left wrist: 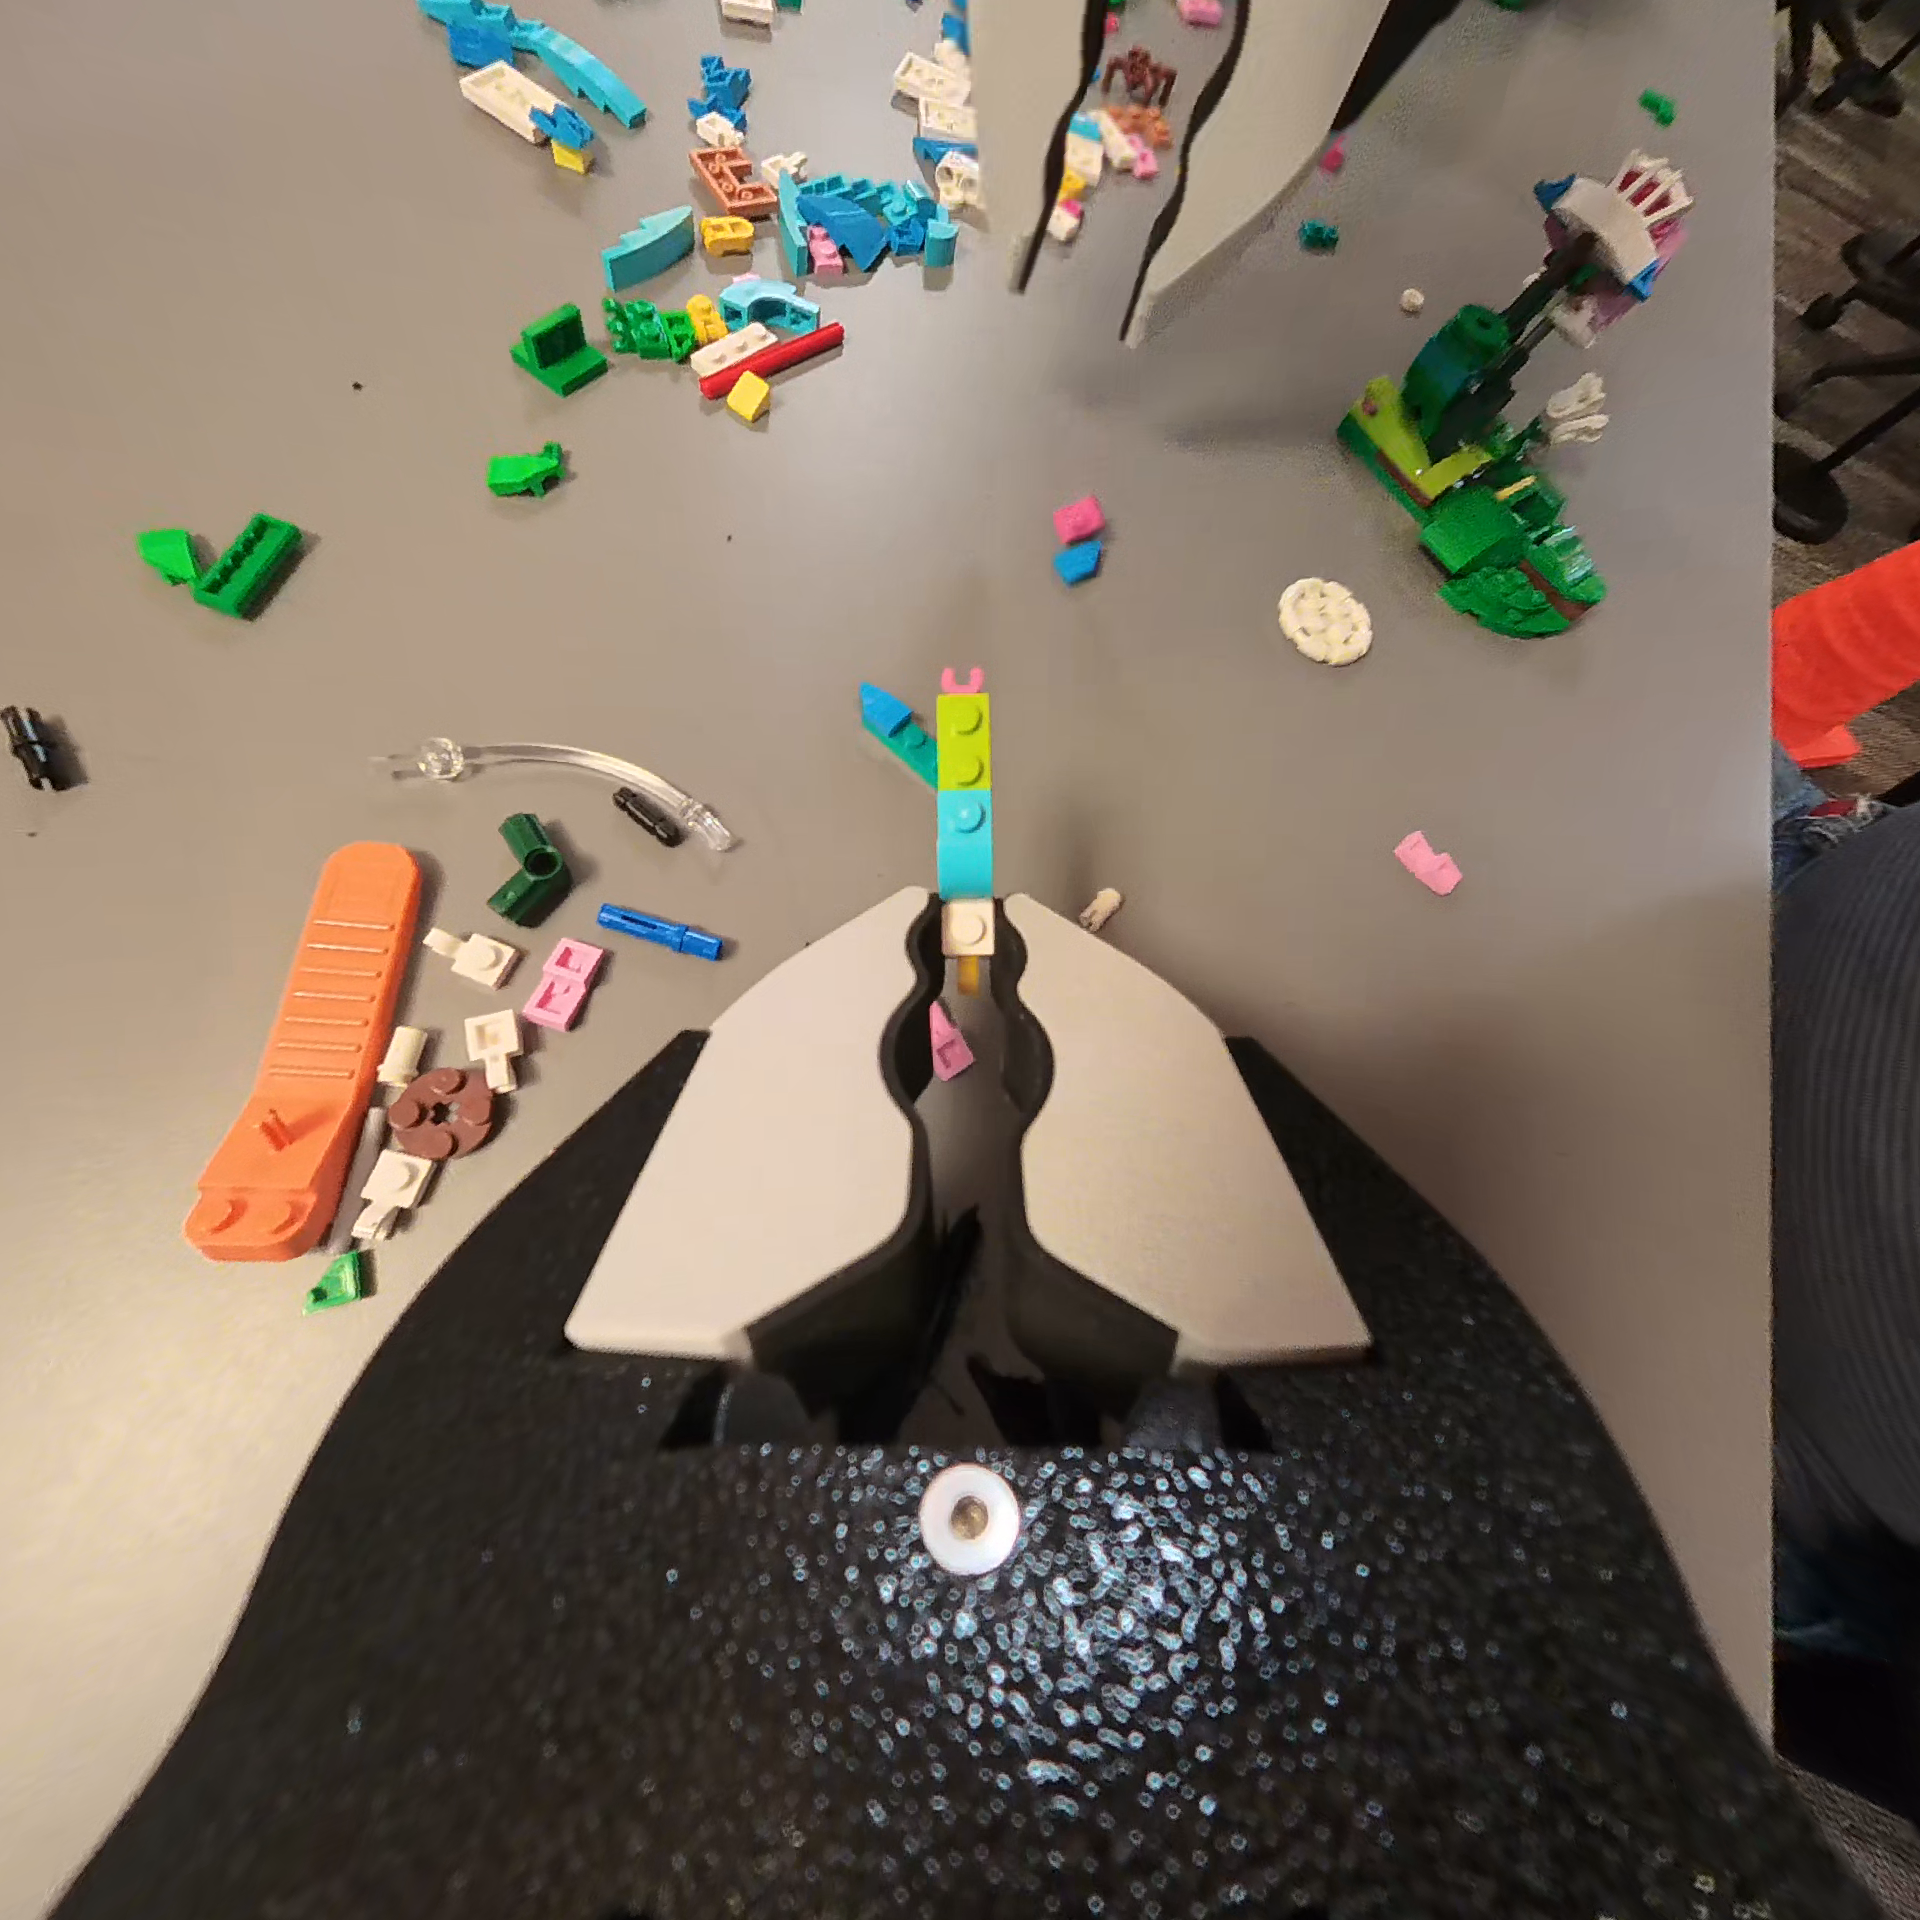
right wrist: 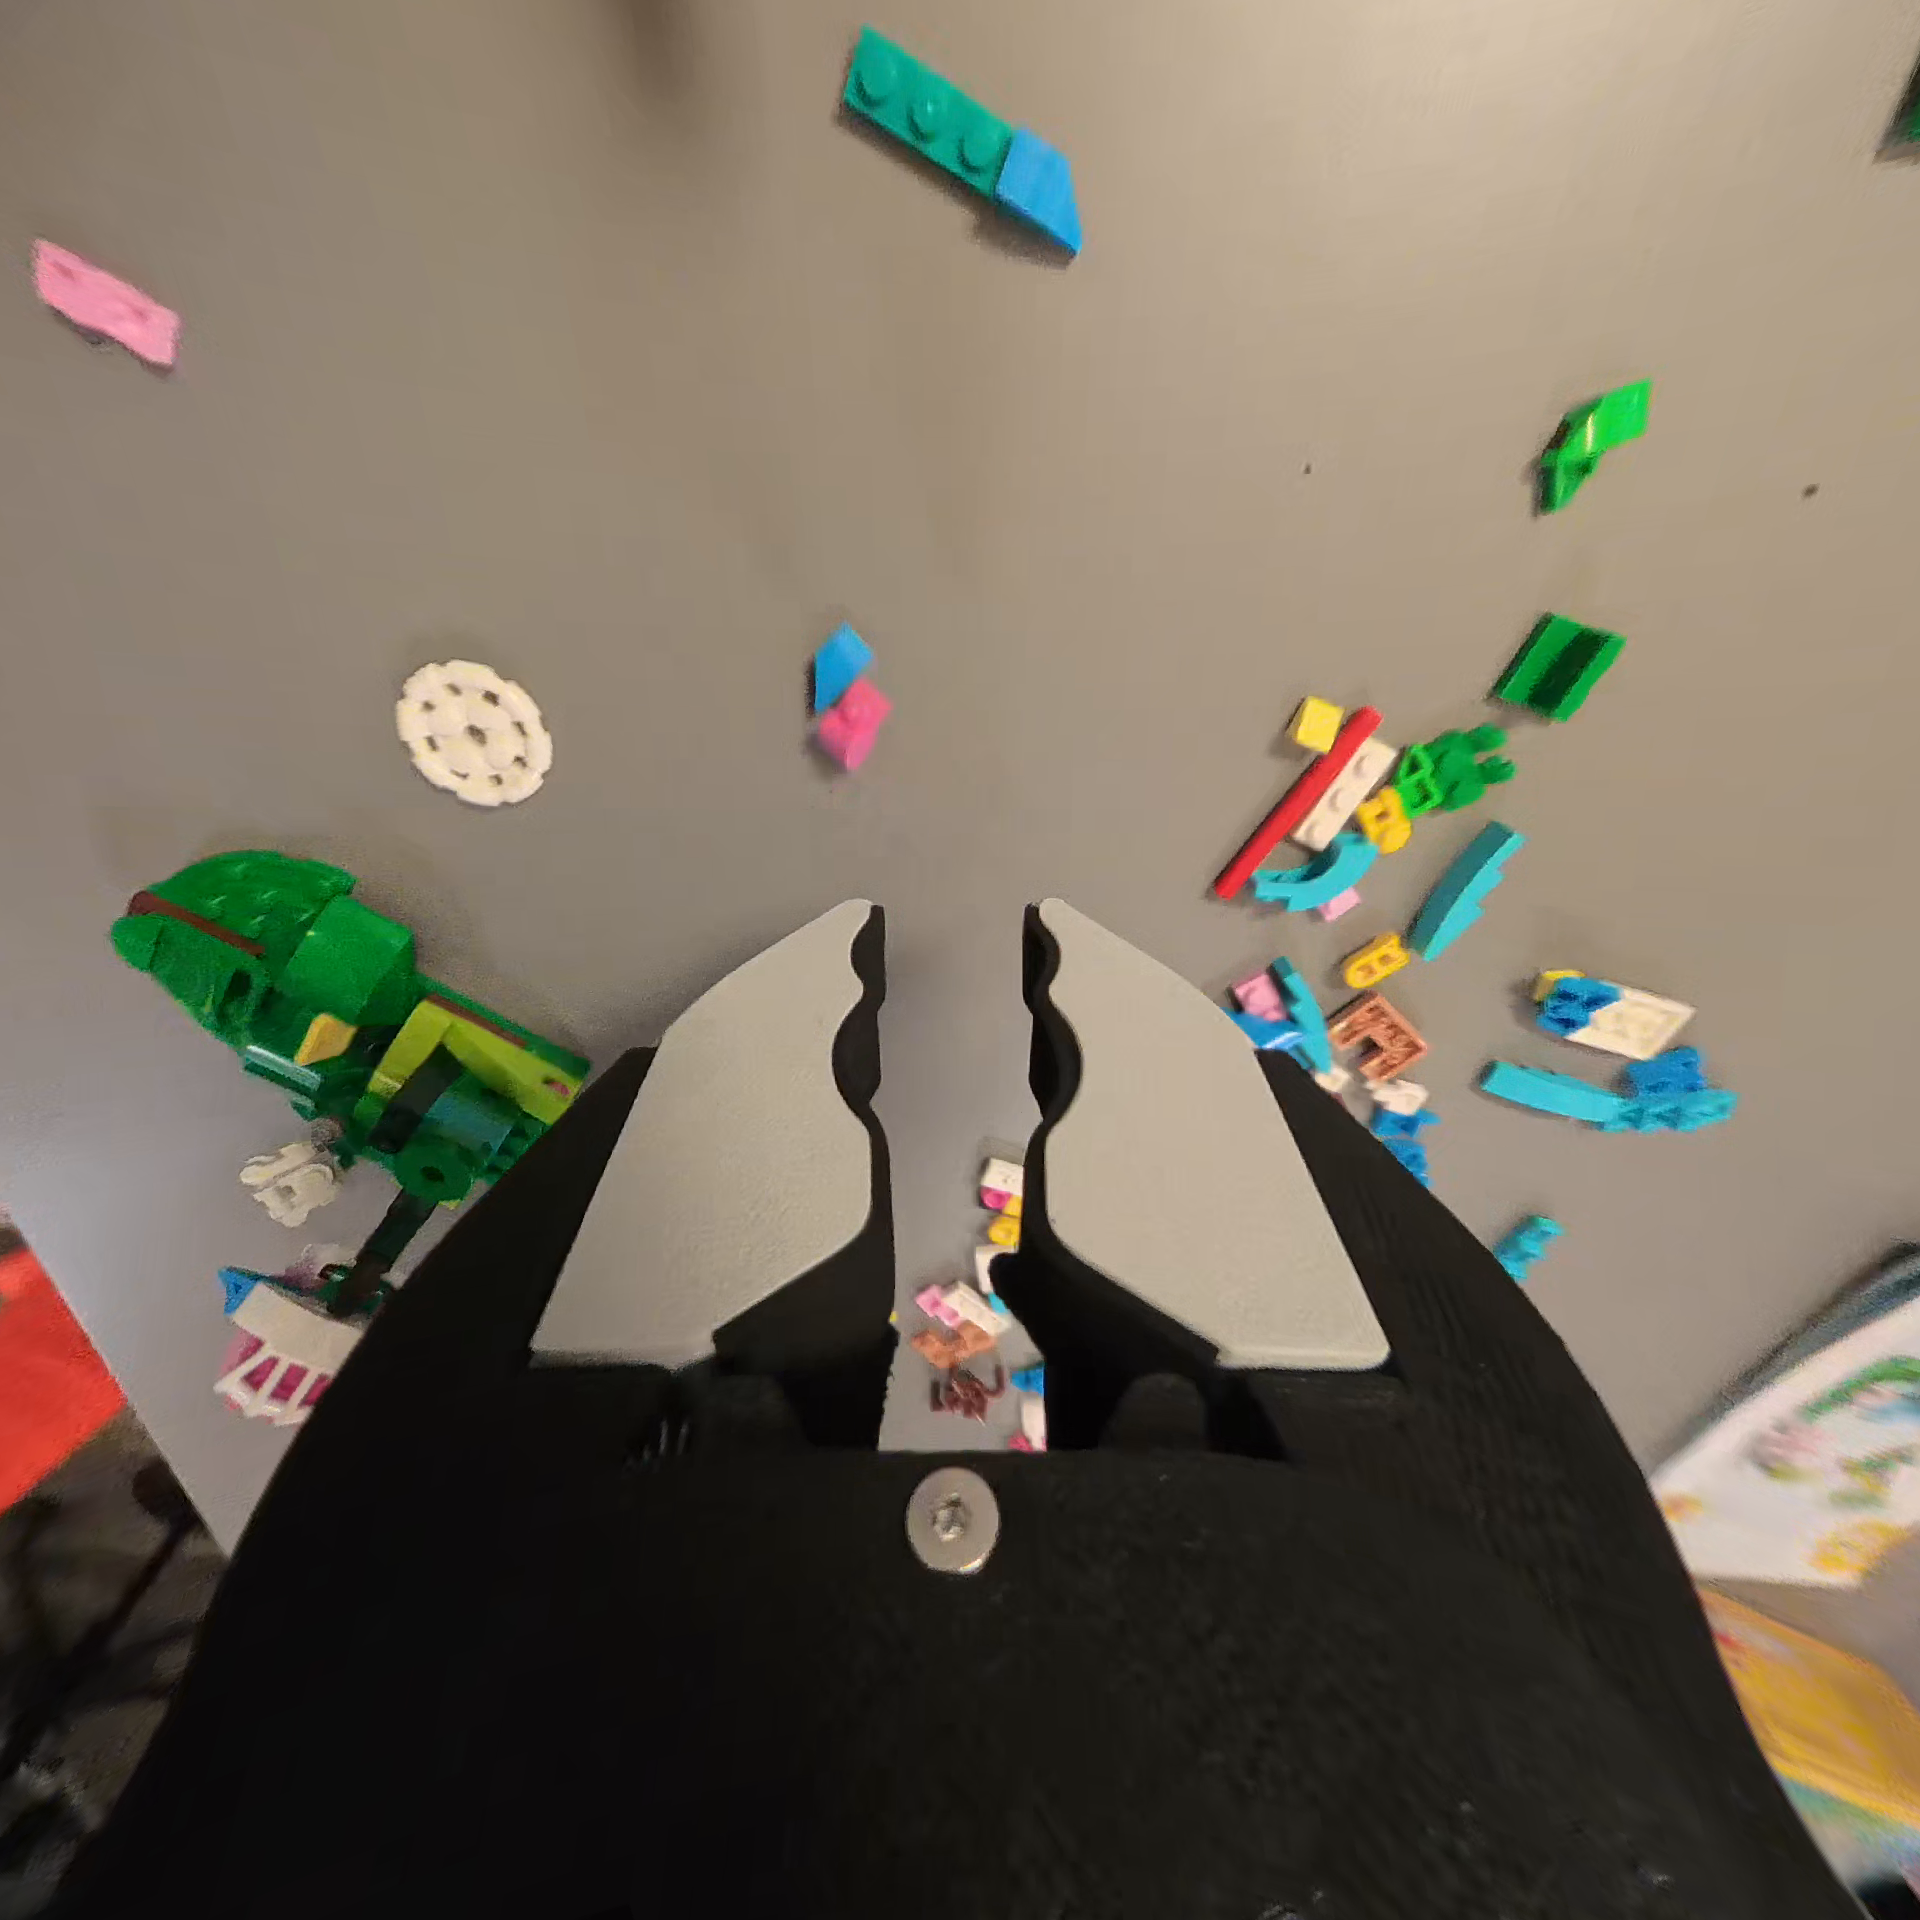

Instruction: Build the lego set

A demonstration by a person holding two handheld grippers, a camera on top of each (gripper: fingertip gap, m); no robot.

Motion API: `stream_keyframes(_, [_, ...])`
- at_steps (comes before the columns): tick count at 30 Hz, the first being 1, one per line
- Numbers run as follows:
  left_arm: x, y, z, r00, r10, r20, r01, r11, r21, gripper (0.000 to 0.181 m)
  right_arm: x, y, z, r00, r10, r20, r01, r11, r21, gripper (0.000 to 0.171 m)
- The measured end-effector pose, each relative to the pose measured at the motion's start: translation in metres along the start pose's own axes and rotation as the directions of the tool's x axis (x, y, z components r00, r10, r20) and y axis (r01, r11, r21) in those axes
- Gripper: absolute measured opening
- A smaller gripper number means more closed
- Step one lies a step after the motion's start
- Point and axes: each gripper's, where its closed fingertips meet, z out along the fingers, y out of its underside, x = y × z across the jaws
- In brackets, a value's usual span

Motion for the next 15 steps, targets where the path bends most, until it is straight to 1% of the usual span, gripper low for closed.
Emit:
stream_keyframes(4, [0.004,-0.002,0.000,1.000,0.016,-0.010,-0.016,1.000,0.006,0.008,-0.015,0.003,0.013,0.993,0.074,0.096,-0.093,0.973,0.212,0.023])
stream_keyframes(7, [0.006,-0.003,0.001,1.000,0.020,-0.019,-0.020,1.000,0.012,0.008,-0.011,-0.010,0.020,0.975,0.210,0.072,-0.222,0.912,0.346,0.021])
stream_keyframes(8, [0.007,-0.003,0.001,1.000,0.021,-0.023,-0.021,1.000,0.010,0.008,-0.015,-0.014,0.021,0.962,0.255,0.099,-0.273,0.890,0.364,0.020])
stream_keyframes(12, [0.010,-0.002,0.005,0.999,0.024,-0.034,-0.024,1.000,-0.002,0.008,-0.022,-0.023,0.023,0.888,0.440,0.134,-0.455,0.801,0.388,0.018])
stream_keyframes(15, [0.012,0.000,0.008,0.999,0.032,-0.040,-0.033,0.999,-0.013,0.008,-0.021,-0.027,0.023,0.826,0.546,0.143,-0.551,0.728,0.407,0.017])
